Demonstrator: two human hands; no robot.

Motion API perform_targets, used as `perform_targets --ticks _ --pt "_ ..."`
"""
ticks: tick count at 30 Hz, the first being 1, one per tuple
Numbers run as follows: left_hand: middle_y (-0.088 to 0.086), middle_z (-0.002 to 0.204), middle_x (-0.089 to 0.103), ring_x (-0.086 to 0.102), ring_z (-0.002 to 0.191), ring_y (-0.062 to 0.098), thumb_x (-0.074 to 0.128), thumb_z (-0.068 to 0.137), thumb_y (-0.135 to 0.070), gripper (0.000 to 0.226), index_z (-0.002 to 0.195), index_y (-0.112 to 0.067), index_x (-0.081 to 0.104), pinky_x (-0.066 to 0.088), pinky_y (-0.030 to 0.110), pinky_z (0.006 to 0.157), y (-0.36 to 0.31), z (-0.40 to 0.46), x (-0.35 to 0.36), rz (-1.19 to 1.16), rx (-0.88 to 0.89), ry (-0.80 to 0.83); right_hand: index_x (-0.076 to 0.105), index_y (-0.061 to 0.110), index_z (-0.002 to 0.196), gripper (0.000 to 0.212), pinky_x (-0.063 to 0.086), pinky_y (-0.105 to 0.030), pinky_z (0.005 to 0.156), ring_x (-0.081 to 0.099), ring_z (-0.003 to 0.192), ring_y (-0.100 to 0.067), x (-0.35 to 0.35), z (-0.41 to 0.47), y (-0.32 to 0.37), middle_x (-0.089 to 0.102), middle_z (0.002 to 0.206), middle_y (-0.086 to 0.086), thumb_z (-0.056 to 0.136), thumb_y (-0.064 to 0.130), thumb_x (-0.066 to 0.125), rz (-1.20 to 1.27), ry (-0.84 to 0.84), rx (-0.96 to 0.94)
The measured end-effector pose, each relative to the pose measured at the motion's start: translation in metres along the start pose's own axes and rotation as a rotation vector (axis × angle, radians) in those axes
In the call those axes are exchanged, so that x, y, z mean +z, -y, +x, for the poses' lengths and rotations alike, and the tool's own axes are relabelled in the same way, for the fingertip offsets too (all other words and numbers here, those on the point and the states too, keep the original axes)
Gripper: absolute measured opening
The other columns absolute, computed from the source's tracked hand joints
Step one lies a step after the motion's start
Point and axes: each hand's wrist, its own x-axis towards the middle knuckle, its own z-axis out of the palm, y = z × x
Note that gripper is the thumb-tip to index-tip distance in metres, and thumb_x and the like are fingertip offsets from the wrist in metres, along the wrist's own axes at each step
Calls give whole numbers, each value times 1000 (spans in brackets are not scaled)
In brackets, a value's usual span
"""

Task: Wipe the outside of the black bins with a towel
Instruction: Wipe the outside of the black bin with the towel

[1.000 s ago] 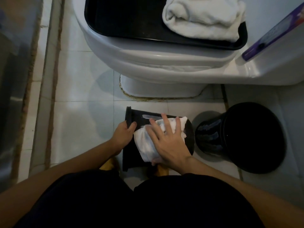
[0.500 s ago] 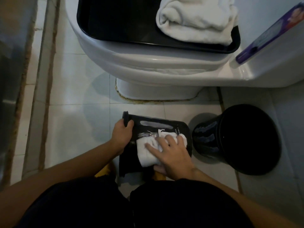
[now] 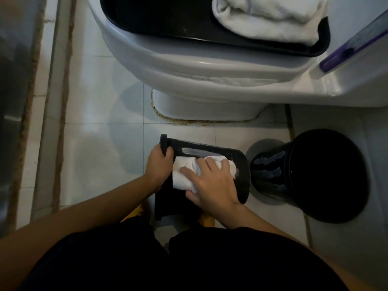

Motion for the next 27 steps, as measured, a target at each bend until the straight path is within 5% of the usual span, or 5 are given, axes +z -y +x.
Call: perform_targets --ticks 3,9,16,22,27 --pt "6 87 64 64 82 22 46 99 -22 19 103 -7 58 50 30 65 -2 2 -2 -24 -1 6 58 34 125 56 41 -54 91 54 108 -29 1 4 2 58 118 -7 74 56 67 -4 -18 -19" --pt "8 103 63 63 93 20 44 101 -23 26 119 -7 55 54 35 83 -3 -4 -3 -53 -41 64 63 33 121 48 39 -51 88 53 105 -29 -4 -1 -34 59 113 -7 80 58 60 -27 35 424" --pt "10 89 64 63 84 23 48 97 -19 23 103 -2 60 46 27 64 -1 2 -3 17 -11 22 57 35 125 53 38 -51 91 51 111 -28 -1 9 20 54 119 -5 76 56 63 71 7 30" --pt "2 93 61 61 80 9 45 101 -22 16 109 -12 54 48 20 63 0 -2 -3 -24 -39 65 57 31 128 47 33 -53 96 45 117 -29 -10 13 -9 51 127 -6 88 55 54 67 64 493" --pt "14 87 65 64 83 28 50 96 -18 24 99 2 62 48 30 66 -3 4 -2 9 -26 6 60 37 123 51 37 -51 90 48 114 -27 -3 14 12 53 121 -4 77 59 62 99 18 7"
